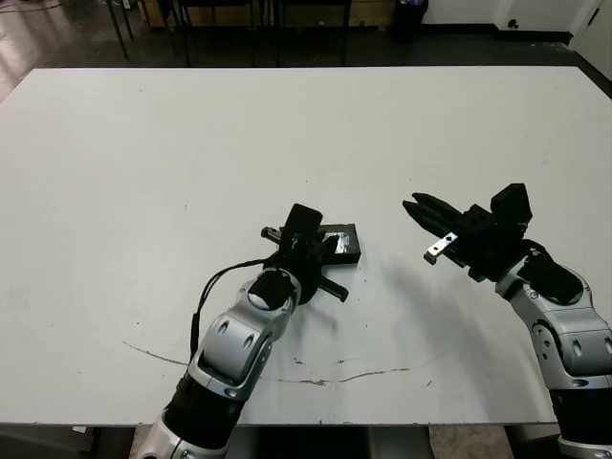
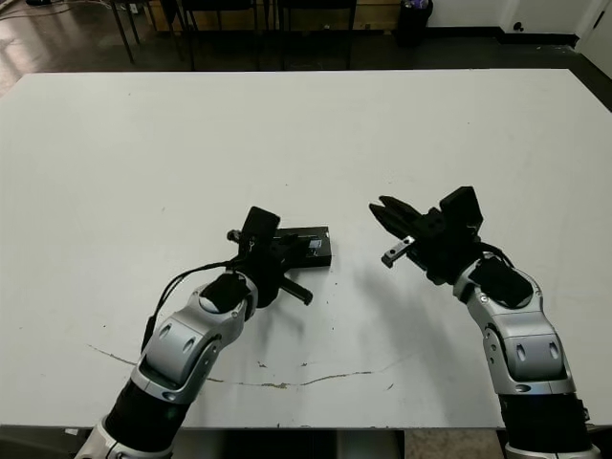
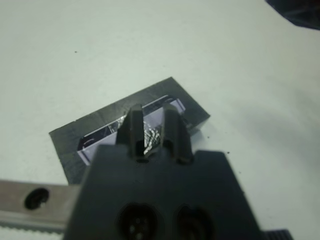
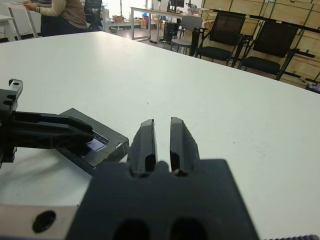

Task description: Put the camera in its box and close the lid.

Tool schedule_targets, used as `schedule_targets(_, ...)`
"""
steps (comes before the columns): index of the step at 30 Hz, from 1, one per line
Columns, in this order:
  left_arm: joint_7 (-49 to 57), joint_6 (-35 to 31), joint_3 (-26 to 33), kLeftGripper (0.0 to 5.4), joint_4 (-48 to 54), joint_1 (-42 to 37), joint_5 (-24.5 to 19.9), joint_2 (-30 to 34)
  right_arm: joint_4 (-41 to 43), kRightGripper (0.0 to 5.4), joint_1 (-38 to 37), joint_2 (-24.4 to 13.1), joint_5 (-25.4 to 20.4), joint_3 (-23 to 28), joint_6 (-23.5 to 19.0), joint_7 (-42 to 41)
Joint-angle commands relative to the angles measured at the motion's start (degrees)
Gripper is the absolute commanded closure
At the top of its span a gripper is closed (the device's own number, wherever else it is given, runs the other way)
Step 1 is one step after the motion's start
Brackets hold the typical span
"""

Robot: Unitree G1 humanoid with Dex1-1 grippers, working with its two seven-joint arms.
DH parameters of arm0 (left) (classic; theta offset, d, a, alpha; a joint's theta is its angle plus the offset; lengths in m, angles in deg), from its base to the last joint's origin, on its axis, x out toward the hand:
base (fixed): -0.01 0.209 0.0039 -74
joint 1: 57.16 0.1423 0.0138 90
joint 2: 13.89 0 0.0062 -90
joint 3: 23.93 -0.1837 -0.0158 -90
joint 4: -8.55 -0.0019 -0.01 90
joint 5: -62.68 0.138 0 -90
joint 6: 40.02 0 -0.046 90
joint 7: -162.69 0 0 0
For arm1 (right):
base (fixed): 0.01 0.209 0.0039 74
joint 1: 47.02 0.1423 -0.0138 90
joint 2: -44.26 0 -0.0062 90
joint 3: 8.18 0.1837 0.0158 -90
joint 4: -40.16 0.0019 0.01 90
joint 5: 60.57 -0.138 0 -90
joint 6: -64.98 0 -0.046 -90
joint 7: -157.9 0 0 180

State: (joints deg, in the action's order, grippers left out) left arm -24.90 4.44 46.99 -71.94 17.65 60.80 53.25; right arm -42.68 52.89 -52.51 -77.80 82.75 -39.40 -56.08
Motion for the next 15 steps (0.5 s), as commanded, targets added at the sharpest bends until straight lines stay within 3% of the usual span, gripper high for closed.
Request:
schedule_targets(1,-0.38,-4.24,0.92,5.38,-2.35,1.67,-0.39,1.52,-0.39,5.40,-0.78,-0.63,0.25,-0.34,-0.89,-0.72)
schedule_targets(10,-0.54,-6.12,4.08,5.38,0.82,1.86,-1.72,2.35,0.31,5.40,-0.78,-0.86,-0.40,-0.04,-2.06,-1.44)
schedule_targets(15,-2.19,-5.36,7.11,5.38,10.25,3.71,-4.20,4.23,0.56,5.40,-0.80,-0.76,-0.36,0.36,-2.38,-1.16)
